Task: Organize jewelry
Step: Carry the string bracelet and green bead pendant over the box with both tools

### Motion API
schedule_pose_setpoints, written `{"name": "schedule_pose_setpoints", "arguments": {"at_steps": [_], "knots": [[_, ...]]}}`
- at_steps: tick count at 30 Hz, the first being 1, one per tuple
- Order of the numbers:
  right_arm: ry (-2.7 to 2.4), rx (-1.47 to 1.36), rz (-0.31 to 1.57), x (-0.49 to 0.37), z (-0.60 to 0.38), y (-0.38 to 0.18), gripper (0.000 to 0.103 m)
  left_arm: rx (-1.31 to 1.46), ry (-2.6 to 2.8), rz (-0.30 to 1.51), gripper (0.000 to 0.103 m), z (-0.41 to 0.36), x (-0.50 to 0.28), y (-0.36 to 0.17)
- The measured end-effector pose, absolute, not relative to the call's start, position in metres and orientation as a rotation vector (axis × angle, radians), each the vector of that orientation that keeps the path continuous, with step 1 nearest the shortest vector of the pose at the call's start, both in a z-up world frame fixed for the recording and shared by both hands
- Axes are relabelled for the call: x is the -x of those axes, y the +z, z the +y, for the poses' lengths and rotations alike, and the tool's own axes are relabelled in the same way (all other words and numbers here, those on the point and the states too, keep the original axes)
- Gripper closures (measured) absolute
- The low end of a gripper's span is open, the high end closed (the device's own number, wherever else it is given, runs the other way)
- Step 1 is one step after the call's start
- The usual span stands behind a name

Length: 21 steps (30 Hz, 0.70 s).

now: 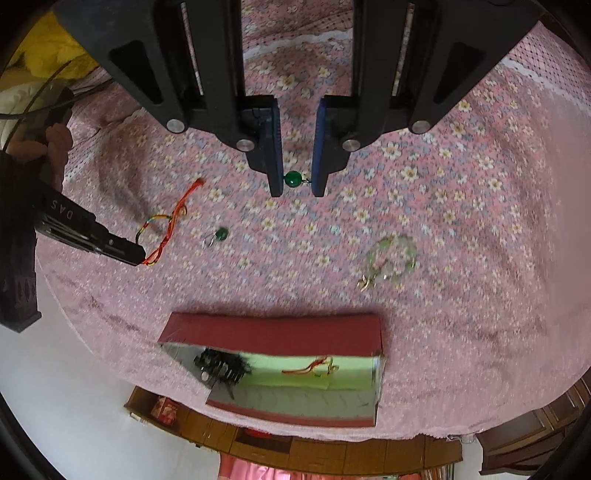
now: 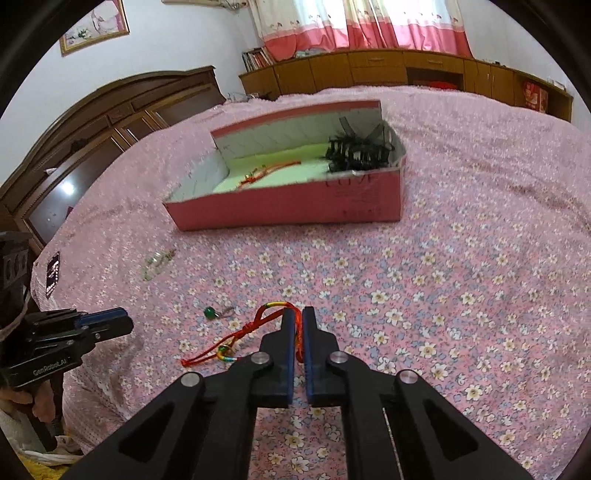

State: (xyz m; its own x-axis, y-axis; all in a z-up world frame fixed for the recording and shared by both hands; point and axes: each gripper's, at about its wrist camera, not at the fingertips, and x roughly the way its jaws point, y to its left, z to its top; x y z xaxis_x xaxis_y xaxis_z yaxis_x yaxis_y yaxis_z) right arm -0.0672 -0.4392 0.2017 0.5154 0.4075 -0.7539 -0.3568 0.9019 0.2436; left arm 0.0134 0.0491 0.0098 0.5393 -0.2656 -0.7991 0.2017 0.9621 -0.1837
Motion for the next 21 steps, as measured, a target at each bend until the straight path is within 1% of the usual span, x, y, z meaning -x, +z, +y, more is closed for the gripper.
{"name": "schedule_pose_setpoints", "arguments": {"at_steps": [21], "knots": [[0.450,-0.075,0.729,0.064,-0.443,0.249,0.098,0.060,-0.266,0.763,0.096,0.023,-0.043,0.046]]}}
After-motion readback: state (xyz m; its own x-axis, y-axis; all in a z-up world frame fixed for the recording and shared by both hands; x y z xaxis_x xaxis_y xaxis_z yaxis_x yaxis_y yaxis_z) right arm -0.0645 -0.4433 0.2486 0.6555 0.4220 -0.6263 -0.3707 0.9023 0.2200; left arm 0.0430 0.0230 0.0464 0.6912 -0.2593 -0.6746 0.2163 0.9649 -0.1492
